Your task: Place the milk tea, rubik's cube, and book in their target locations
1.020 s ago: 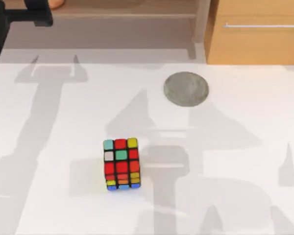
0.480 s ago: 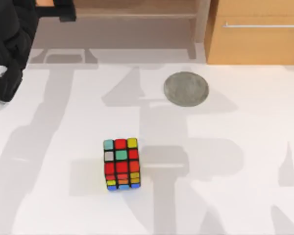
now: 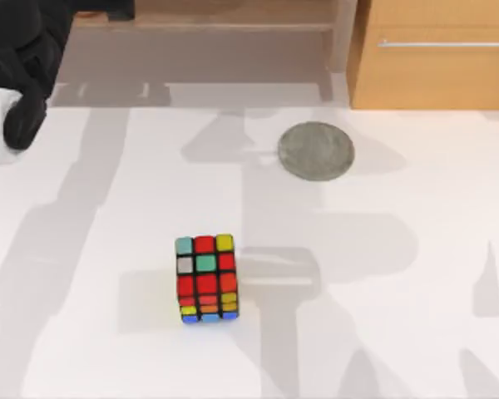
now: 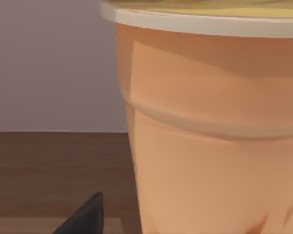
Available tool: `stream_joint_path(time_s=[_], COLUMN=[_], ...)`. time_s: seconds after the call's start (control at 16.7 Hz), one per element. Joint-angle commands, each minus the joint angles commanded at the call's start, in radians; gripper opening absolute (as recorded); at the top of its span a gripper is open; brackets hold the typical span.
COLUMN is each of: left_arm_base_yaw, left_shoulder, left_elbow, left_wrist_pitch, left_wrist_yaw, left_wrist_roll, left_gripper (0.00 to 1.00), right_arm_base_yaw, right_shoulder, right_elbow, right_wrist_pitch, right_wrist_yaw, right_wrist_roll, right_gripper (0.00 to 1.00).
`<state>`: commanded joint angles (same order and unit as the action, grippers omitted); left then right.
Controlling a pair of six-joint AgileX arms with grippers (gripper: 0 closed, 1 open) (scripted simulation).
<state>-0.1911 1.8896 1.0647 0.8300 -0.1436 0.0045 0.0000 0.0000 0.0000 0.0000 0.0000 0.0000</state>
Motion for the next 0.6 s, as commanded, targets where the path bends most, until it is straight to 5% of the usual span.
stream_joint_path(time_s=[0.6], left_arm_base_yaw=[0.018], left_shoulder=[0.186], left_elbow=[0.274], left_wrist_pitch=[-0.088], left_wrist_yaw=[0.021], left_wrist_roll=[-0.001], left_gripper=[1.0], right_arm_base_yaw=[0.0], right_shoulder=[0.0], right_elbow=[0.0], right_wrist_pitch=[0.0], right_wrist_yaw=[0.0], right_wrist_roll=[0.0], right_gripper=[1.0])
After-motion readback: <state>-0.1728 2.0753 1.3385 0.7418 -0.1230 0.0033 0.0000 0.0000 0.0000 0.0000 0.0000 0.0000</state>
